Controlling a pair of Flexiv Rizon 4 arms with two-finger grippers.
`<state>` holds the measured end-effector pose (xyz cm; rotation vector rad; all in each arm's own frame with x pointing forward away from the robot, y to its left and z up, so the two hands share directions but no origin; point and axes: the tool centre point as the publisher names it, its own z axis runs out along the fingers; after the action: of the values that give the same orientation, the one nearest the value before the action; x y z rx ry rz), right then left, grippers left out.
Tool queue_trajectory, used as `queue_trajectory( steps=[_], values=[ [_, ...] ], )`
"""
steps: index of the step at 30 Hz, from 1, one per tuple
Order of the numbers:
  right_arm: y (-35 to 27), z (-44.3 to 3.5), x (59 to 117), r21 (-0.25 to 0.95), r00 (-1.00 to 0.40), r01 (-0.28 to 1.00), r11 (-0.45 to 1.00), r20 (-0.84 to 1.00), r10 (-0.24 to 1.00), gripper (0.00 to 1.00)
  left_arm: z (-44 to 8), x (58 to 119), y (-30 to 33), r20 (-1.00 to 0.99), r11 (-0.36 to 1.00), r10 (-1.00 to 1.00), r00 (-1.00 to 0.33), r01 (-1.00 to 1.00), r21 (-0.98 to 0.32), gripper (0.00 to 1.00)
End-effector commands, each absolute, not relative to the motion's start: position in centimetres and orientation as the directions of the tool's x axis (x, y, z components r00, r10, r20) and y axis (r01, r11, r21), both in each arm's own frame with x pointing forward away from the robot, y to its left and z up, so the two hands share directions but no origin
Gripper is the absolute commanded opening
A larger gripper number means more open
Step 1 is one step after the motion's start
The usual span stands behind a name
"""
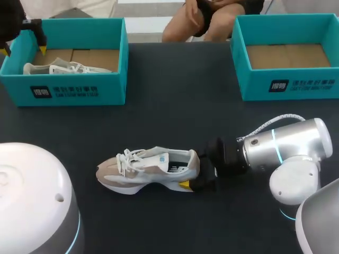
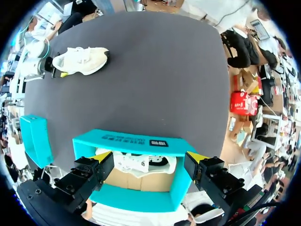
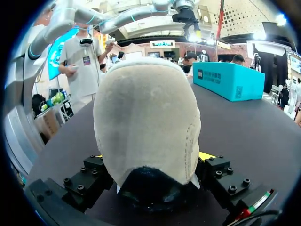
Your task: Take the shoe out of the shoebox, open the shoe tongue, remove and reinsert the insole, then place the shoe into the shoebox
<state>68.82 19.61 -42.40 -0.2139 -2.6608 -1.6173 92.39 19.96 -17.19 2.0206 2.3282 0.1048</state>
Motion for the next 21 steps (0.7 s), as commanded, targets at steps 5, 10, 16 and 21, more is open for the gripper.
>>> queue_trajectory(
  steps=[5,10,16,21],
  values=[
    [20.1,-42.8,68.9,0.88,-0.99,0.129,0.457,0.089,0.108,0.0,-18.2,89.5,13.9,0.054,0.596,0.797,-0.602,0.797,0.097,1.0],
    [20.1,-42.8,68.9,0.88,-0.99,0.129,0.457,0.089,0.108,0.0,-18.2,89.5,13.9,0.054,0.596,0.797,-0.602,0.797,0.097,1.0],
    [20.1,-42.8,68.9,0.88,-0.99,0.129,0.457,0.089,0.108,0.0,-18.2,89.5,13.9,0.054,0.596,0.797,-0.602,0.797,0.097,1.0],
    [20.1,-42.8,68.9,0.88,-0.99,0.129,0.457,0.089,0.108,0.0,-18.0,89.1,13.2,0.025,0.632,0.771,-0.636,0.77,0.09,1.0]
  ],
)
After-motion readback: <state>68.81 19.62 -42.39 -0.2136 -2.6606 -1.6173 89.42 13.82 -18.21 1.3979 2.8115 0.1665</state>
